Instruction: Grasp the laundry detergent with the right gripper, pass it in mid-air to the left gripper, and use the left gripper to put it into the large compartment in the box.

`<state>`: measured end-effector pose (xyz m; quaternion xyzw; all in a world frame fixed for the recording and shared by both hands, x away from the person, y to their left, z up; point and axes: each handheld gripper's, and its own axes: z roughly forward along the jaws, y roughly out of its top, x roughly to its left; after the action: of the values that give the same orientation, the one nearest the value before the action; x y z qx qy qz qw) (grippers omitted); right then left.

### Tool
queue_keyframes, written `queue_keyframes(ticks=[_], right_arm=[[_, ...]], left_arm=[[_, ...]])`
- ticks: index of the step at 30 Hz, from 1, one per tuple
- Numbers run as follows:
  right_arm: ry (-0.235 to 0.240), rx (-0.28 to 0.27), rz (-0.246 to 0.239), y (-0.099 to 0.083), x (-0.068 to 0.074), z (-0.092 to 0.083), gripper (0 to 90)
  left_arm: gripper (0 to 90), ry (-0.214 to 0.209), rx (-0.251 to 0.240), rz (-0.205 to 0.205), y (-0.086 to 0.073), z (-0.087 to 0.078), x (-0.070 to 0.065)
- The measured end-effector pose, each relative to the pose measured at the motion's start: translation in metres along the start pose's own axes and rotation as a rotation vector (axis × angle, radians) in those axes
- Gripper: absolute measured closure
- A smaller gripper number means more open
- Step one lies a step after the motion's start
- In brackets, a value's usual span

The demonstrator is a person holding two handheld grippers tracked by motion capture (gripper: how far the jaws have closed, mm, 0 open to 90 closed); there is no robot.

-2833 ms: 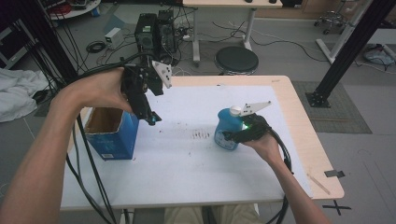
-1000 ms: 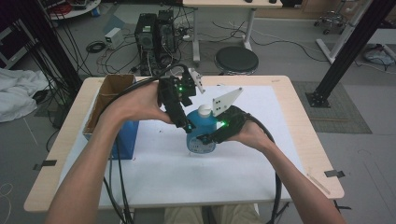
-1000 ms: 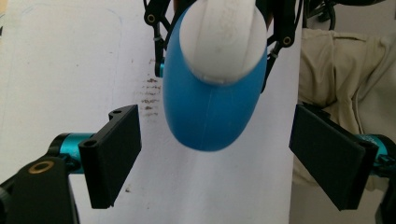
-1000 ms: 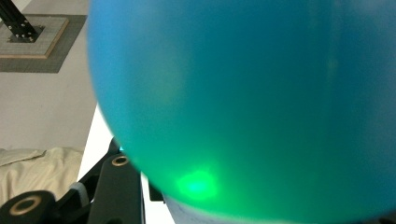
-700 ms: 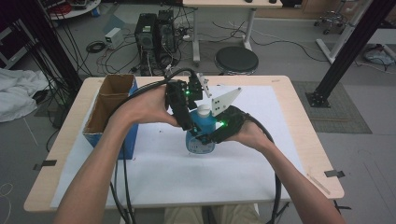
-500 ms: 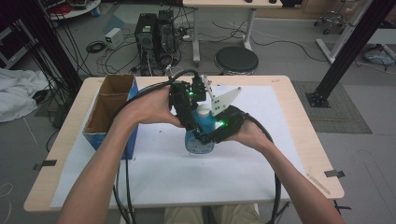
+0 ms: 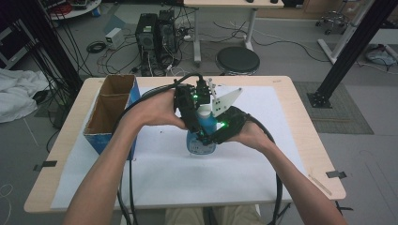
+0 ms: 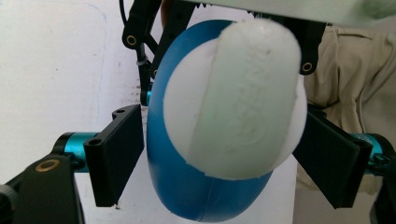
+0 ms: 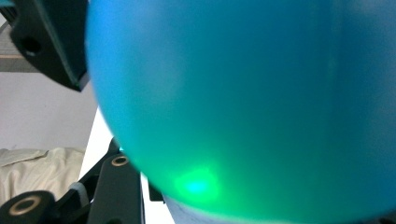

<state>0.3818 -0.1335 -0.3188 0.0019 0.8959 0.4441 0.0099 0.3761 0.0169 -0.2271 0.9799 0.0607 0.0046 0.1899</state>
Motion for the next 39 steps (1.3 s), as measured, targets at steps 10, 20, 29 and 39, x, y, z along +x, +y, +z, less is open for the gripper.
queue_keyframes(ticks=[10,20,29,39], right_arm=[[0.002,0.003,0.003,-0.0007,-0.0006,0.0022,46.8],[0.006,0.007,0.006,-0.0036,-0.0005,0.0064,46.8],[0.010,0.004,0.009,-0.0047,-0.0002,0.0076,46.8],[0.017,0.007,0.012,-0.0055,0.0011,0.0081,46.7]], left_arm=[[25.2,-0.010,-0.004,0.007,-0.0007,0.0032,0.0002],[29.9,-0.007,-0.003,0.012,-0.0017,0.0027,0.0009],[33.0,0.007,-0.004,0.005,-0.0013,0.0044,0.0000],[36.9,0.015,0.005,0.024,-0.0014,0.0046,-0.0010]])
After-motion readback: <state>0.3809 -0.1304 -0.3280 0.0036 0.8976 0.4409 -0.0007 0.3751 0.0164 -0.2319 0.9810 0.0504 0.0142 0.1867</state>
